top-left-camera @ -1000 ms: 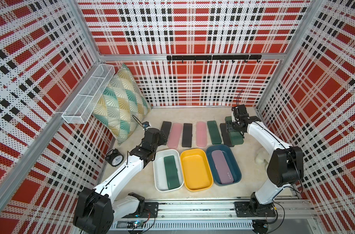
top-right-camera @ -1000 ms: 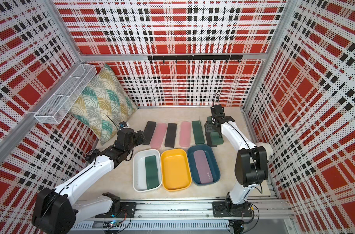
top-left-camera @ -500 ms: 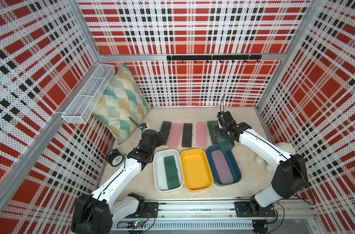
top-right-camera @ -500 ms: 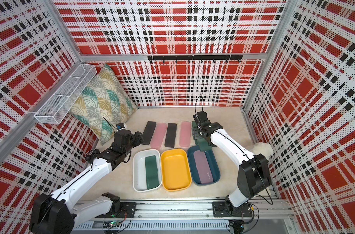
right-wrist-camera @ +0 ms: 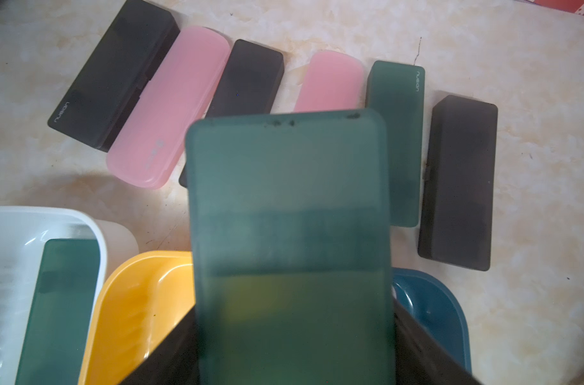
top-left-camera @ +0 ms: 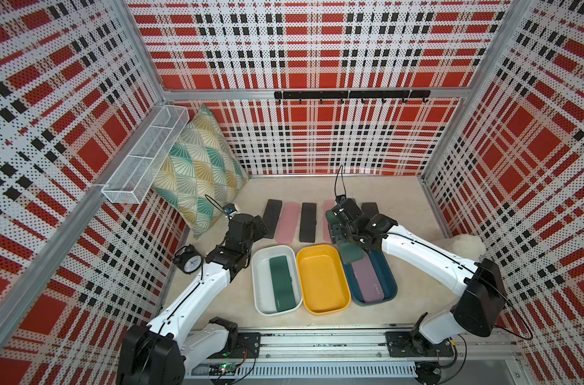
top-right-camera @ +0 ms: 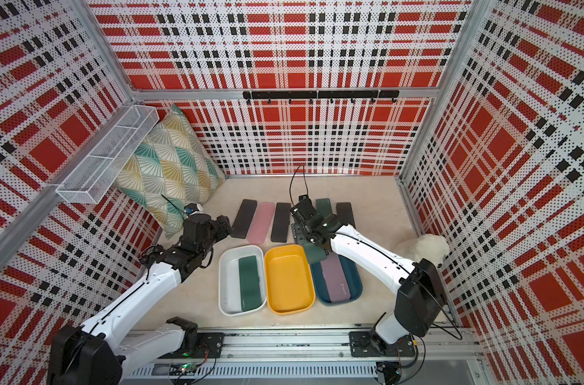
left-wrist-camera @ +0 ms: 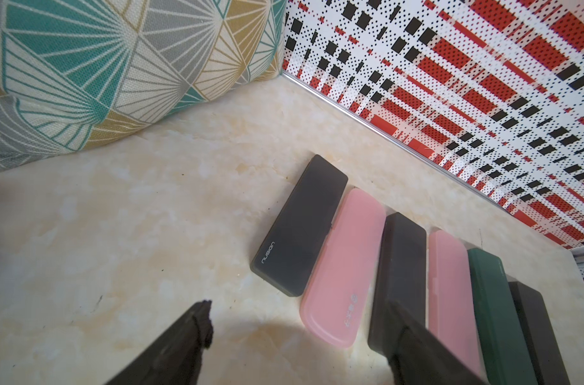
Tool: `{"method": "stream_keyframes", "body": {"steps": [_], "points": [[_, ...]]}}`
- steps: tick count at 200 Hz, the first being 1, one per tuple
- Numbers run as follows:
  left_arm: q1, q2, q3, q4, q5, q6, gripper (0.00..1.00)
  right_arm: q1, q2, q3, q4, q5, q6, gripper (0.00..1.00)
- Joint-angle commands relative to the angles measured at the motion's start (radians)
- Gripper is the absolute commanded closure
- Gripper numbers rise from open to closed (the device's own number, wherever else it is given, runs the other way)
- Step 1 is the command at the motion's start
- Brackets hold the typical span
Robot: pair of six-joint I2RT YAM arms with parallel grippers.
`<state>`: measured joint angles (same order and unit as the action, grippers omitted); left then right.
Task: Place the pencil cases by color into the storage box
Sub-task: Place the pencil case at the storage box.
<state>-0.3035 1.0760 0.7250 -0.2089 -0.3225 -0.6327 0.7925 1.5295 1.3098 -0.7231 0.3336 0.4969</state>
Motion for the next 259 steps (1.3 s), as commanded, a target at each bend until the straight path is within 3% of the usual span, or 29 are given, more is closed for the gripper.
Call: {"method": "stream_keyframes", "body": {"steps": [1,99,259], "points": [[0.007,-0.031,-0.019,0.013,-0.032,-0.022,0.16,0.065,-0.017,0.011,-0.010,0.058,0.104,0.48],[0.009,-0.146,-0.060,0.035,-0.106,-0.076,0.15,0.285,0.164,0.146,0.001,0.115,0.272,0.48],[0.010,-0.175,-0.019,-0.021,-0.118,-0.099,0.15,0.437,0.452,0.393,0.070,0.046,0.386,0.48]]}}
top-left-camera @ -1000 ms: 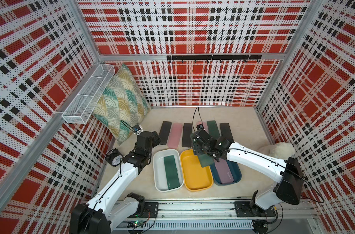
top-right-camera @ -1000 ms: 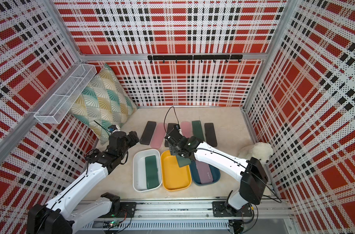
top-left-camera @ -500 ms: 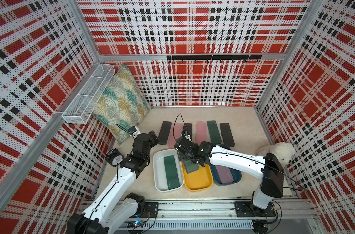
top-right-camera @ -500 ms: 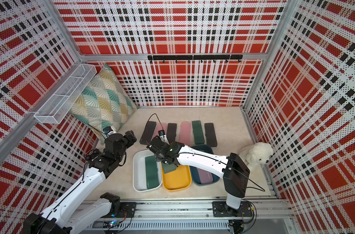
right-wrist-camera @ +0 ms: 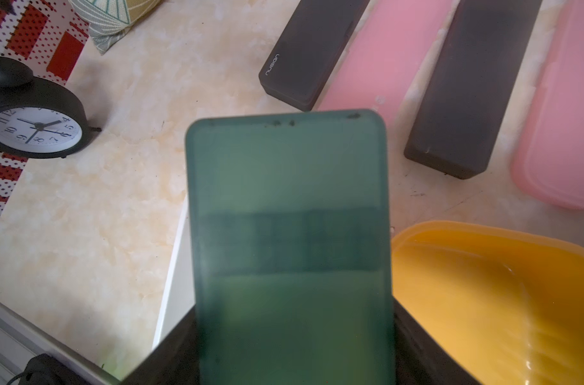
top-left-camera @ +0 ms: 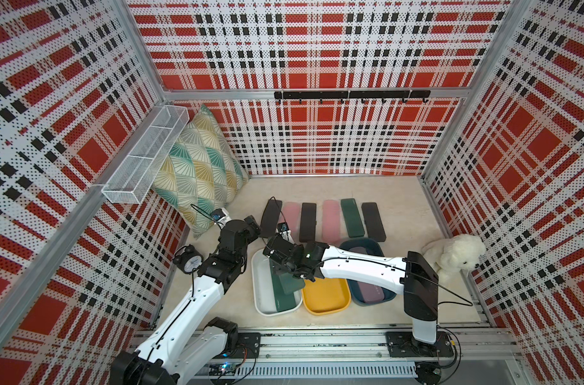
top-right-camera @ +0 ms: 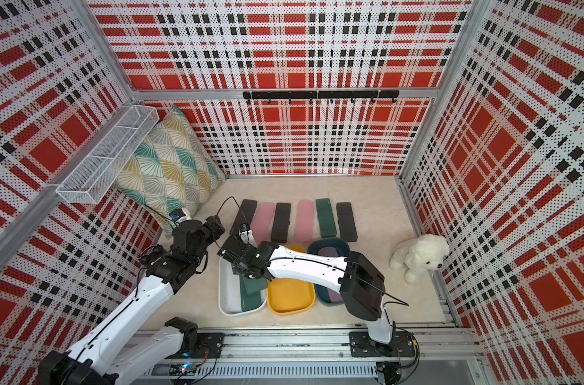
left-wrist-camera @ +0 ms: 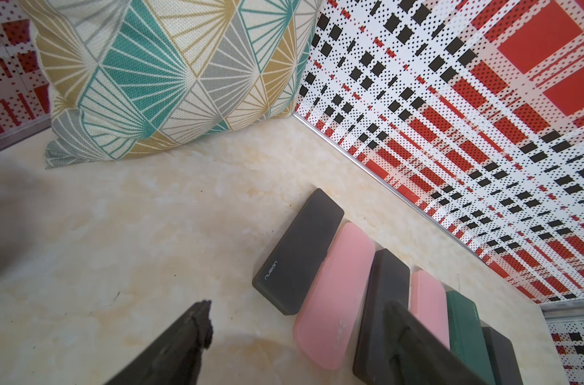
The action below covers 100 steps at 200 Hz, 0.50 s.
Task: Place the pencil cases by color into the storage box
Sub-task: Place the pencil case at the storage box.
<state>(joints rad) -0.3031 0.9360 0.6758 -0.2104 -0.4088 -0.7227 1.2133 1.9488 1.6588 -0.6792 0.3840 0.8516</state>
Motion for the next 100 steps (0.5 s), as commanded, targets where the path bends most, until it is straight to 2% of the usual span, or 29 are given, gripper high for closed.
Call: {"method": "stream_keyframes", "body": {"steps": [1,58,100], "points": [[0.010,-0.037,0.030,-0.019,-0.032,-0.009,0.15,0.016,0.034,0.044,0.026,-0.005,0.032,0.48],[0.017,-0.086,0.072,-0.064,-0.109,-0.006,0.15,0.027,0.098,0.062,0.051,-0.024,0.067,0.49],[0.034,-0.111,0.074,-0.066,-0.117,-0.014,0.15,0.035,0.152,0.094,0.061,-0.039,0.083,0.49]]}}
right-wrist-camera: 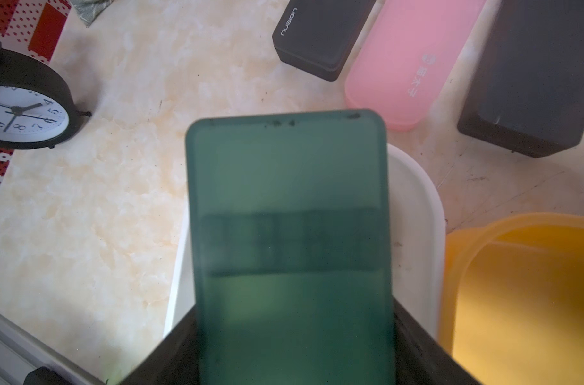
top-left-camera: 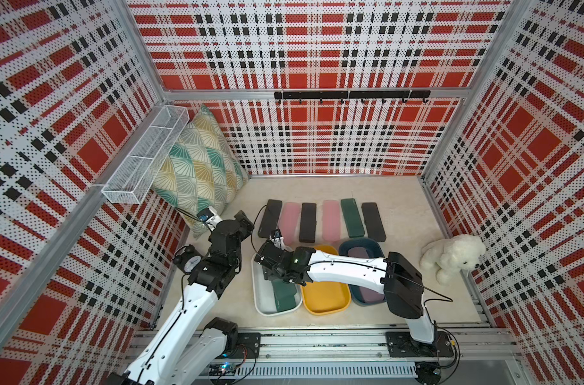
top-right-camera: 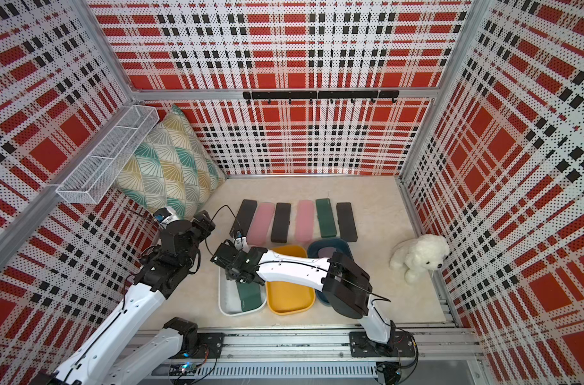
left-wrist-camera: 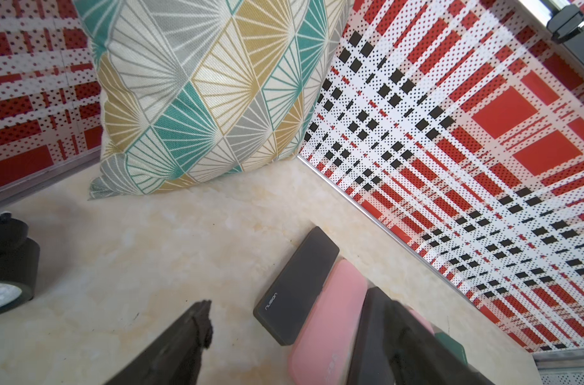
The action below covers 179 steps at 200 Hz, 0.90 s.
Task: Place the pencil cases by color into the storage box
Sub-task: Place the pencil case at the storage box.
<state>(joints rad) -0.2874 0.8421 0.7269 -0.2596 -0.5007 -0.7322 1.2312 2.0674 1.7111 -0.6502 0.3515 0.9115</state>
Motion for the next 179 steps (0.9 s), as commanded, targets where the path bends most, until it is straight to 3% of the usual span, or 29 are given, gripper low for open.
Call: {"method": "stream_keyframes", "body": {"steps": [1,32,91,179], "points": [[0.019,-0.018,0.023,-0.017,-0.025,-0.004,0.15,0.018,0.034,0.043,0.031,-0.007,0.023,0.49],[0.032,-0.026,0.016,-0.018,-0.013,-0.005,0.15,0.023,0.067,0.064,0.033,-0.017,0.036,0.49],[0.145,-0.055,-0.010,-0.018,0.020,-0.034,0.15,0.033,0.089,0.066,0.028,-0.011,0.066,0.49],[0.183,-0.083,-0.037,-0.033,-0.021,-0.068,0.15,0.050,0.135,0.079,0.035,-0.006,0.092,0.49]]}}
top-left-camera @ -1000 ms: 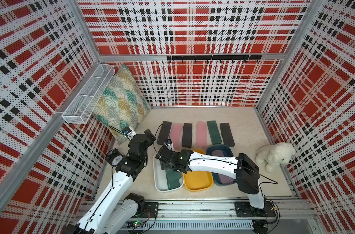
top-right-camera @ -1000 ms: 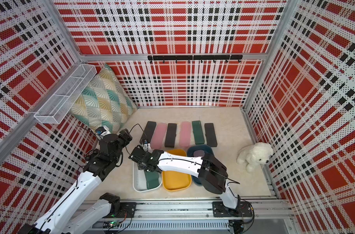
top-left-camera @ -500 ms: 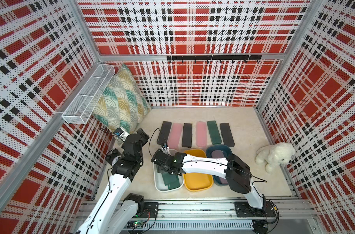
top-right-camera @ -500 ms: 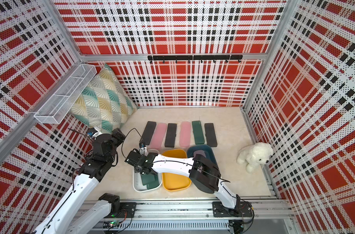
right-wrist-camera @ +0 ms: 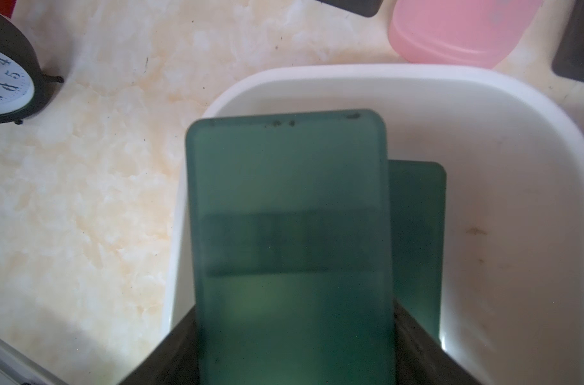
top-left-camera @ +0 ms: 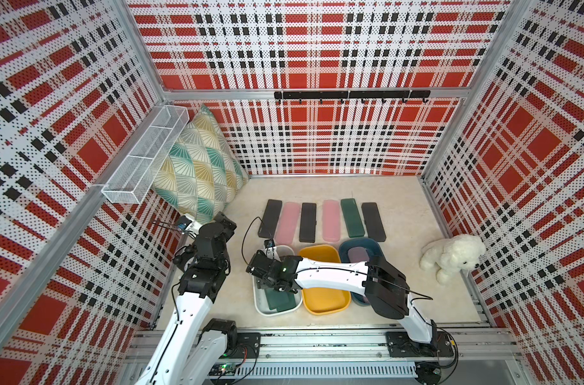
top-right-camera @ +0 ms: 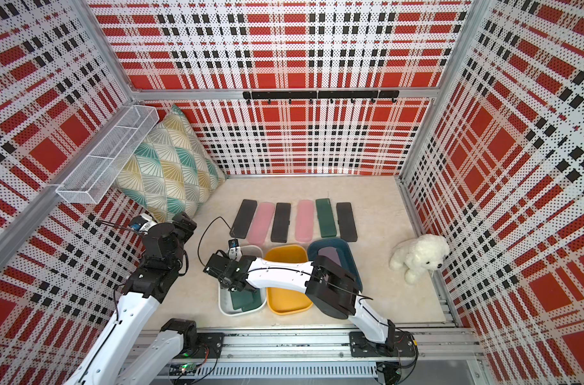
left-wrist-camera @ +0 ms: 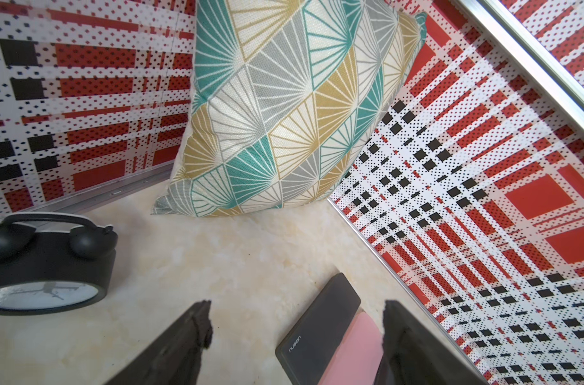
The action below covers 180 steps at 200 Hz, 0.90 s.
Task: Place the pencil cases by color into the storage box
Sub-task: Place the pencil case at the storage box.
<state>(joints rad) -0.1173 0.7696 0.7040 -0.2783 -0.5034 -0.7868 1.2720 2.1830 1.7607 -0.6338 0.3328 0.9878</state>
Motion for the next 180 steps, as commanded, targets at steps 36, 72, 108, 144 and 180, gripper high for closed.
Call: {"method": "stream_keyframes", "body": {"steps": [36,72,108,144,180], "points": [[0.013,-0.022,-0.020,-0.016,-0.020,-0.025,0.15,0.009,0.033,0.030,0.017,0.021,0.025,0.49],[0.014,-0.027,-0.021,-0.016,-0.015,-0.026,0.15,0.009,0.042,0.030,0.020,0.028,0.033,0.49],[0.013,-0.026,-0.023,-0.016,-0.007,-0.025,0.15,0.009,0.056,0.038,0.018,0.030,0.040,0.48],[0.013,-0.027,-0.023,-0.015,0.002,-0.025,0.15,0.009,0.066,0.042,0.010,0.035,0.048,0.38],[0.013,-0.024,-0.024,-0.015,0.008,-0.021,0.15,0.009,0.075,0.045,0.009,0.031,0.054,0.29]]}}
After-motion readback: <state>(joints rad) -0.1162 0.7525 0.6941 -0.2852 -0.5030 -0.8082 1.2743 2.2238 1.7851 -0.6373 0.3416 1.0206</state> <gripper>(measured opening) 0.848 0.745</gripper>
